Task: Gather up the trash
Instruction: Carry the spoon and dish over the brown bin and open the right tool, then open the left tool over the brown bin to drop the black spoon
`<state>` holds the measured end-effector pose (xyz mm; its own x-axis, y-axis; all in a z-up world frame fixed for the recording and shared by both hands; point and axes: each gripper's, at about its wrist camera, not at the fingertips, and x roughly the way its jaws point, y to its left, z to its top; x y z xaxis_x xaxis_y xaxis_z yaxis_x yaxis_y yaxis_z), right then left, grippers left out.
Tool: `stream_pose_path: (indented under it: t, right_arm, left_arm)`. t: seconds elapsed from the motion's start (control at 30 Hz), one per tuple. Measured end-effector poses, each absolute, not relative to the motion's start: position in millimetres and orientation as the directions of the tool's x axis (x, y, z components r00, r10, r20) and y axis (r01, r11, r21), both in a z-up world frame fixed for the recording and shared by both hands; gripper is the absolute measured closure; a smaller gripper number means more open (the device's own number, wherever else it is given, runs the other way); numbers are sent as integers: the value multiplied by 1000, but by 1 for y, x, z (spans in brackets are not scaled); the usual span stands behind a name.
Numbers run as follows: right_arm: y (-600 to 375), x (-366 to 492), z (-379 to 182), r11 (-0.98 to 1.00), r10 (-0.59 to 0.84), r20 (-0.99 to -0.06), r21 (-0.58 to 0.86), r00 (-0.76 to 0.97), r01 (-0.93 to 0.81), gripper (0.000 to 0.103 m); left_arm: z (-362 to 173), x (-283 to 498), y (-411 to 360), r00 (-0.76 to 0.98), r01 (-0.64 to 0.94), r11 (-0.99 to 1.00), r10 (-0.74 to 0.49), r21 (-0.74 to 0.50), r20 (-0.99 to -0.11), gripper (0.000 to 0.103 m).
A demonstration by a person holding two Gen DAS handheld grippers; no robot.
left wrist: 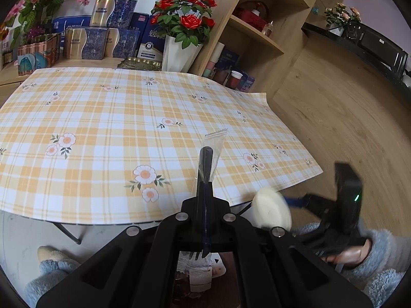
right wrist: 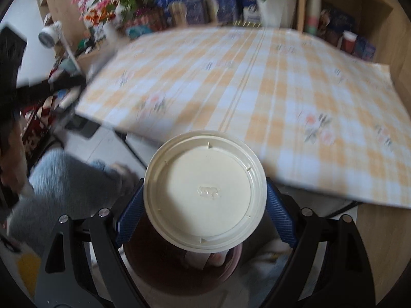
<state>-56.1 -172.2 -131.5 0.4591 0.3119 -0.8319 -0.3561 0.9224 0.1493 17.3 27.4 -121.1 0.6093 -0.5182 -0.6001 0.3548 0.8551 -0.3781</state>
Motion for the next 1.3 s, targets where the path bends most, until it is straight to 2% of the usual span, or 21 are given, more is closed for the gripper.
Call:
stream_pose_path:
  t: [0.37,0.67,1.0,1.3]
  right_arm:
    - [-149,-66,-194,911,287,-924,182,254,-370,16]
    - [-149,-61,-205,922,276,-944,206,183,-327,6]
    - [-182,-53,-152,940,304,-894,225,331,-255,6]
    - [-206,-43,-98,960,276,-820,209,502,-187,6]
  left_arm:
    - [-129,8,31,597,351,857,-515,-376,-615,103]
    - [-139,5,32,578,351,855,-518,-381,-630,103]
    - [-157,2,28,528,366,851,-523,-377,-669,103]
    - [-199,-3,-12,384,487,825,-498,-288,-777,103]
